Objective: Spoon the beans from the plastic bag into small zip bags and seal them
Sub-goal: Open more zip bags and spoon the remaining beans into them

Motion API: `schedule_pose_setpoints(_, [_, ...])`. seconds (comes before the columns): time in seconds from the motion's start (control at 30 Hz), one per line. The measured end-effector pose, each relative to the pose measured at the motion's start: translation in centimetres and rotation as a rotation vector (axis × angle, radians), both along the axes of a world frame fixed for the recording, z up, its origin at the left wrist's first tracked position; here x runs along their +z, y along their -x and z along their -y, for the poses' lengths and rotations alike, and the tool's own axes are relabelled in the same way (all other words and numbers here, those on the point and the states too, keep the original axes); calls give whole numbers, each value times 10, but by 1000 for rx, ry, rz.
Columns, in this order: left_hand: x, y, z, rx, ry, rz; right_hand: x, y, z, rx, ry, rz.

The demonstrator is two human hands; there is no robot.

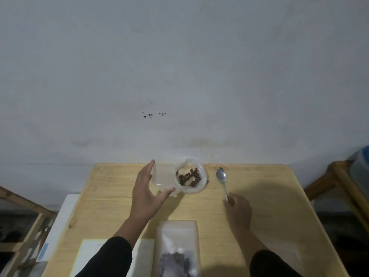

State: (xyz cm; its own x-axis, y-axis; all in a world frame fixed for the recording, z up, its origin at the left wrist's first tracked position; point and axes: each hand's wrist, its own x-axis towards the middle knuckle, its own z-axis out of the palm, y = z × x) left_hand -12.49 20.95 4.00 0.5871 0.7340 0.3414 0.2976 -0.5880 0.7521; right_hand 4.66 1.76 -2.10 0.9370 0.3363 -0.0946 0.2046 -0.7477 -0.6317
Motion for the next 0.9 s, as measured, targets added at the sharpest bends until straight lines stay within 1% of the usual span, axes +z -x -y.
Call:
schedule_pose_setpoints(0.07, [-2,-2,-1,7,3,-17,-9,0,-5,7,39,19])
schedule_pose_setpoints(0.2, [-4,-3,-4,15,14,-38,-19,-8,-7,-32,47,58])
schedule_pose_setpoints(0.4, [-8,-1,-4,20,38,-34,-8,-7,-12,-100,13,-27])
schedule_pose_setpoints(0.53, [-9,-1,-4,20,44,-22,3,-5,-13,-184,-91,-136])
schedule_pose_setpoints(0.63, [-9,0,-4,22,50,-15,16,-5,-14,-312,-233,-285])
schedule_pose_setpoints(0.7, [-10,2,-5,24,50,-12,25,-5,-17,-347,-330,-328])
schedule_pose_setpoints(0.8, [-12,4,-4,31,66,-9,41,-4,-26,-253,-469,-372])
schedule_pose_setpoints(0.9, [-16,4,-3,32,88,-14,52,2,-39,-116,-483,-432])
